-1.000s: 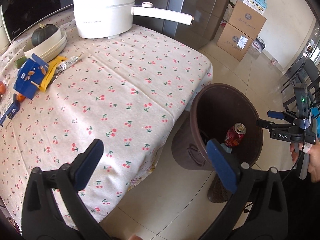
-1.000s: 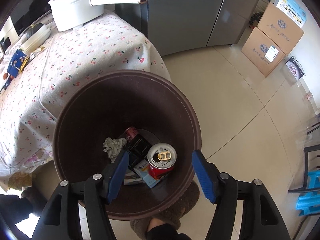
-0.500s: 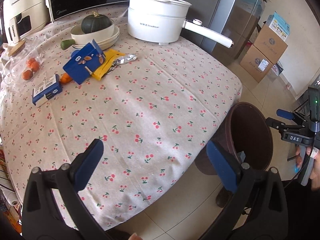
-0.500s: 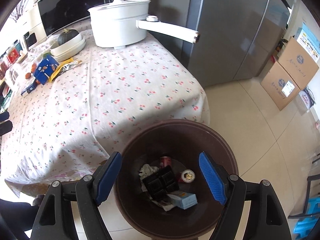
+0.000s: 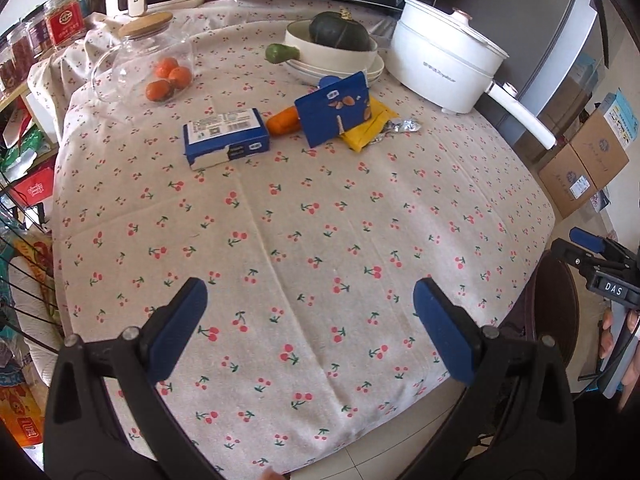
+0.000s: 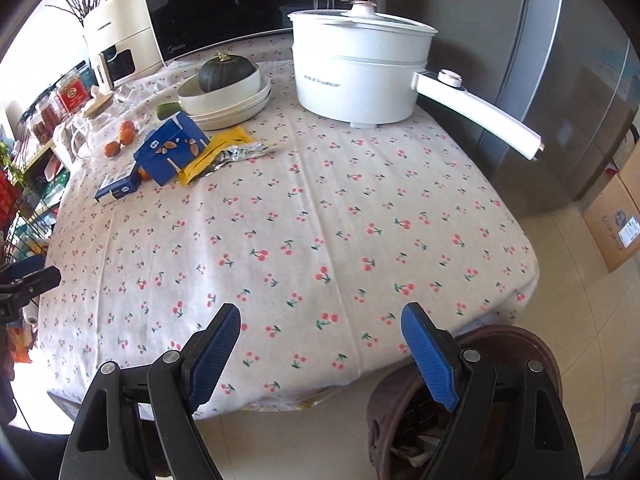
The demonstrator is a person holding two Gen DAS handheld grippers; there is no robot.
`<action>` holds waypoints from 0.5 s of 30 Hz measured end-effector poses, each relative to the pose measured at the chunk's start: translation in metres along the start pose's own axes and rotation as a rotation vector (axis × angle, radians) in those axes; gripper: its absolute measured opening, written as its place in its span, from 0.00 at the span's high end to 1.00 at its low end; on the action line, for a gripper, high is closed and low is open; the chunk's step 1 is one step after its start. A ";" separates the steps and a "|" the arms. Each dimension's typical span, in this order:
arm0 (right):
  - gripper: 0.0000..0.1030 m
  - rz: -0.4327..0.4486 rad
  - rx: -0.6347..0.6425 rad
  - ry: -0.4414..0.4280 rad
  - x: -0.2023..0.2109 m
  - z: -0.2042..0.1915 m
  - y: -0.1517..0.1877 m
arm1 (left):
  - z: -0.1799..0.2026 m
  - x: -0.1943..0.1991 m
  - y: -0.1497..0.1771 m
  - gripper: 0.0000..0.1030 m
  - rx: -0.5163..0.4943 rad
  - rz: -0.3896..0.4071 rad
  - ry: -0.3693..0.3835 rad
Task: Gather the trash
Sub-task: 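Move both tools back to the table toward the blue boxes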
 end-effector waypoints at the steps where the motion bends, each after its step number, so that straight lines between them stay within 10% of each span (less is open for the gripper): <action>1: 0.18 0.000 0.004 -0.007 -0.003 -0.008 -0.004 | -0.008 0.002 -0.001 0.01 0.009 0.007 -0.008; 15: 0.18 -0.068 0.067 -0.034 -0.044 -0.071 -0.046 | -0.099 -0.045 -0.075 0.01 0.110 0.003 -0.075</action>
Point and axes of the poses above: each gripper's, at about its wrist camera, not at the fingertips, and x roughly against the way its jaws point, z to its right, y to its underside, the point moved 3 cm from there along -x, roughly the way its jaws point, and after that the axes turned 15 degrees about y, right-handed, at the moved point
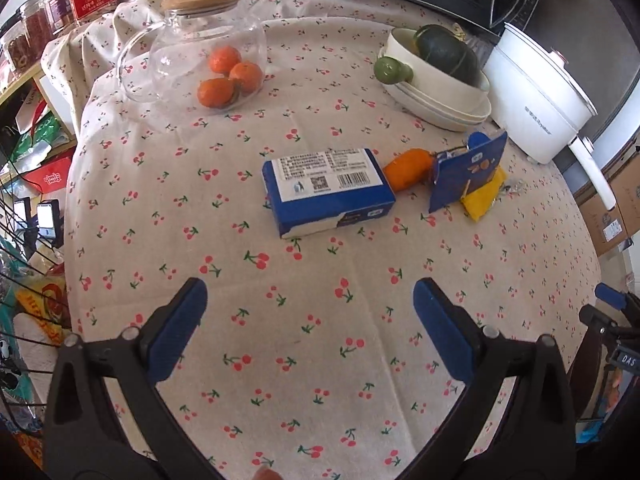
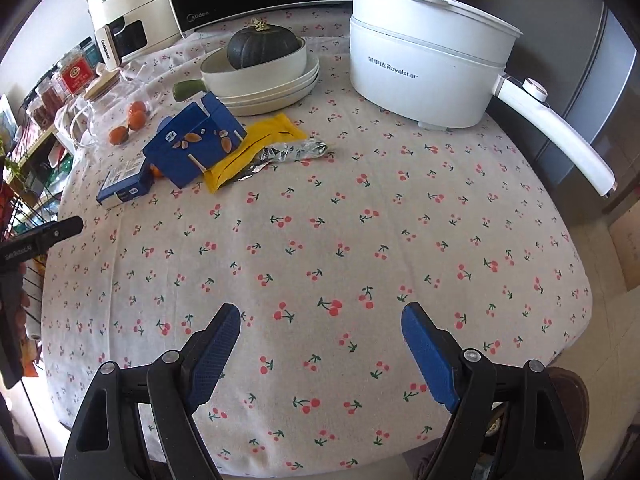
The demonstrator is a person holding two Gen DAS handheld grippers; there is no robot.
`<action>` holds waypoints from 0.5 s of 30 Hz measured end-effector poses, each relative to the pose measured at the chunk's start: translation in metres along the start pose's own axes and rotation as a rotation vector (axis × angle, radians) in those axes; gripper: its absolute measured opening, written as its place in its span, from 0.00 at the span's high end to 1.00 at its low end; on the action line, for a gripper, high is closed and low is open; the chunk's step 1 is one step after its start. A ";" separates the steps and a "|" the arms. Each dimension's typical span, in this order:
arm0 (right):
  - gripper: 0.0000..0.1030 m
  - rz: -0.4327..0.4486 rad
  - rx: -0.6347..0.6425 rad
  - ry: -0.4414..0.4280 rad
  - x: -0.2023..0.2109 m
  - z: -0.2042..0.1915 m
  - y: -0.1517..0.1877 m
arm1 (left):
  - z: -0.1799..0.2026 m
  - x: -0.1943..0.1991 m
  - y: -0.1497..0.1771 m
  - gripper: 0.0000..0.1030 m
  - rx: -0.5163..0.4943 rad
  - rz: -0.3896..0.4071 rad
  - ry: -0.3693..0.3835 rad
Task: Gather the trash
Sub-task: 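Move both tools back to the table toward the blue boxes, then grasp the blue biscuit box with the left tool while the right tool grasps the blue tissue box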
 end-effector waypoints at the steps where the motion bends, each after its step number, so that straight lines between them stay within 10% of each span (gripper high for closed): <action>1: 0.18 -0.002 0.001 0.007 -0.003 0.001 -0.002 | 0.001 -0.006 -0.009 0.01 -0.015 -0.005 0.009; 9: 0.18 -0.065 -0.022 -0.012 -0.032 0.020 -0.001 | 0.028 -0.049 -0.049 0.01 -0.519 -0.163 -0.023; 15: 0.18 -0.080 -0.003 0.015 -0.045 0.030 -0.001 | 0.020 -0.074 -0.063 0.01 -0.578 -0.220 -0.017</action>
Point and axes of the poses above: each gripper's, at about its wrist camera, not at the fingertips, and x roughly against the way its jaws point, z to its right, y to its underside, the point moved 3 cm from there along -x, roughly the way its jaws point, and after that the axes turned 15 degrees about y, right-handed, at the moved point
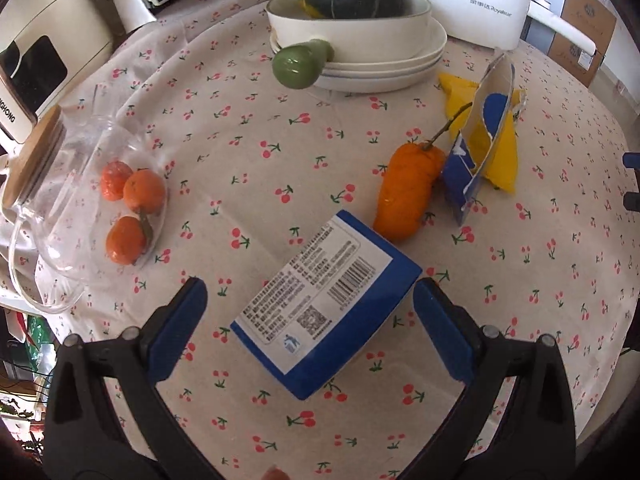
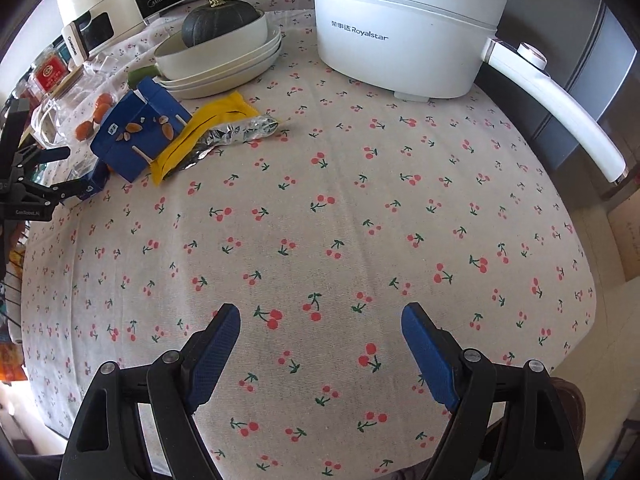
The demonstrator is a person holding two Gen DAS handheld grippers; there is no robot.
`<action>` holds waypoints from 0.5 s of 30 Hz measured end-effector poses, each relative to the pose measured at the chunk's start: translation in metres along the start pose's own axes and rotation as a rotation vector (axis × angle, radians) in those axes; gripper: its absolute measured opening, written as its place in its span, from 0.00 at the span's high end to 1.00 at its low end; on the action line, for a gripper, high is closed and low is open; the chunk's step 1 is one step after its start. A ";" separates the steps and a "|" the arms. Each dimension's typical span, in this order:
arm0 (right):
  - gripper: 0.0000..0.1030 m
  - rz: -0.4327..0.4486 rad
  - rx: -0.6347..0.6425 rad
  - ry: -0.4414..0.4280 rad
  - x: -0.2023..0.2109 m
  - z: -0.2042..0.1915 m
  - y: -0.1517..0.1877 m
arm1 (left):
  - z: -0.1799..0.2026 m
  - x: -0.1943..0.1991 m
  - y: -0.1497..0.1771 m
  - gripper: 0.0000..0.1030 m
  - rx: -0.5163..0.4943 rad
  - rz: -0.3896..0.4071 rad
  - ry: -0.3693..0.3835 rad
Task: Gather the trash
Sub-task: 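Grasp the blue biscuit box with the left tool while the right tool grasps the blue tissue box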
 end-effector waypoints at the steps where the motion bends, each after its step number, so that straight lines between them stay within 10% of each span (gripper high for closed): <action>1: 0.18 -0.003 0.004 0.004 -0.002 0.001 0.000 | -0.002 -0.005 0.000 0.01 -0.002 -0.013 0.002; 5: 0.18 -0.015 0.015 0.011 -0.008 0.003 0.003 | -0.008 -0.020 0.009 0.01 0.038 -0.049 -0.003; 15: 0.18 0.020 -0.021 -0.044 0.018 -0.033 -0.037 | -0.002 0.006 0.060 0.30 0.404 0.148 0.029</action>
Point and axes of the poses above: each gripper's, at about its wrist camera, not at the fingertips, and x roughly against the way its jaws point, z to its right, y to its underside, the point moved 3 cm from there along -x, roughly the way its jaws point, and after that the axes turned 15 degrees about y, right-handed, at the moved point
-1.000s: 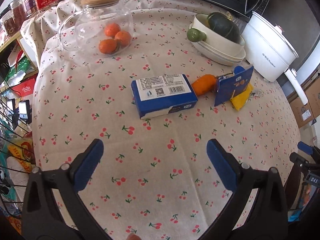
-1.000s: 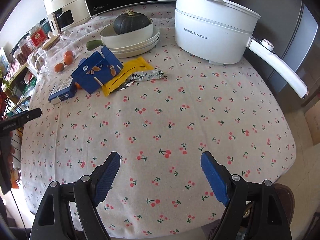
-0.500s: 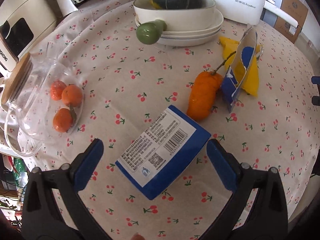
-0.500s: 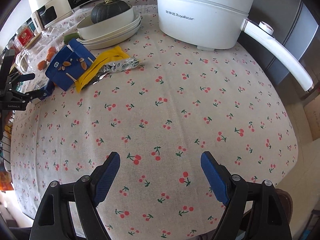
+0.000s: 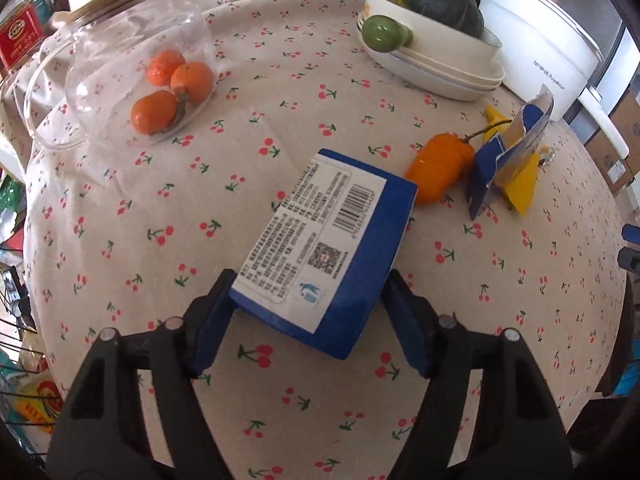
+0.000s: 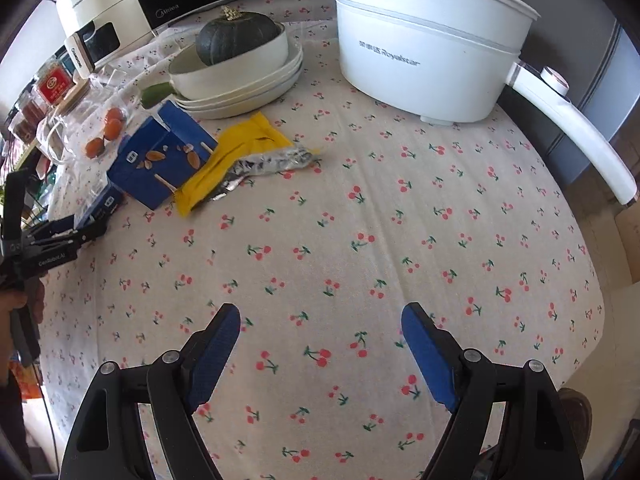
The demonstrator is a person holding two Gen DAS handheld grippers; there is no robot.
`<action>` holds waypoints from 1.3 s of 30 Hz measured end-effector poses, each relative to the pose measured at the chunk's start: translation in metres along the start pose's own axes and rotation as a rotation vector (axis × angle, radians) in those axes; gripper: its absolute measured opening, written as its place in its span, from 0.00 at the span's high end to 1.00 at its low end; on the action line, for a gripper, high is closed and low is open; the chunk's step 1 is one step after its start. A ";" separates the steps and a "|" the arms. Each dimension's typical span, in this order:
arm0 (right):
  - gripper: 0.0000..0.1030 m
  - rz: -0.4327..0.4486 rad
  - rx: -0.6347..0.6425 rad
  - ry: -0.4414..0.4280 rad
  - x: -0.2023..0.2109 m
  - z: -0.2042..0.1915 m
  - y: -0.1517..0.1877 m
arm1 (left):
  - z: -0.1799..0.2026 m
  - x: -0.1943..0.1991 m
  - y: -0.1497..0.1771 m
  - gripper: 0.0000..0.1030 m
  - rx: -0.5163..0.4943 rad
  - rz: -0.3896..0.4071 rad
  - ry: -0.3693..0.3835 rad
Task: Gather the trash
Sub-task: 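Grasp the blue biscuit box with the left tool while the right tool grasps the blue tissue box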
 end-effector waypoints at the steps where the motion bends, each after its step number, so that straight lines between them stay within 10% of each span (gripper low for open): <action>1: 0.18 0.014 0.001 -0.009 0.007 -0.010 -0.009 | 0.001 0.004 0.006 0.31 0.019 0.010 0.002; 14: 0.18 0.088 -0.107 -0.013 0.005 -0.135 -0.109 | 0.003 0.036 0.032 0.31 0.002 0.047 -0.038; 29: 0.18 -0.005 -0.189 0.048 -0.007 -0.056 -0.059 | 0.010 0.041 0.038 0.31 0.010 0.037 -0.009; 39: 0.09 -0.086 -0.035 -0.060 -0.028 -0.121 -0.042 | 0.011 0.046 0.038 0.31 0.016 0.029 -0.016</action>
Point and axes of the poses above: each gripper's, at about its wrist camera, not at the fingertips, and x roughly against the way its jaws point, z to its right, y to its underside, the point moved 3 cm from there along -x, roughly the way its jaws point, and after that the axes turned 15 degrees about y, right-handed, at the moved point
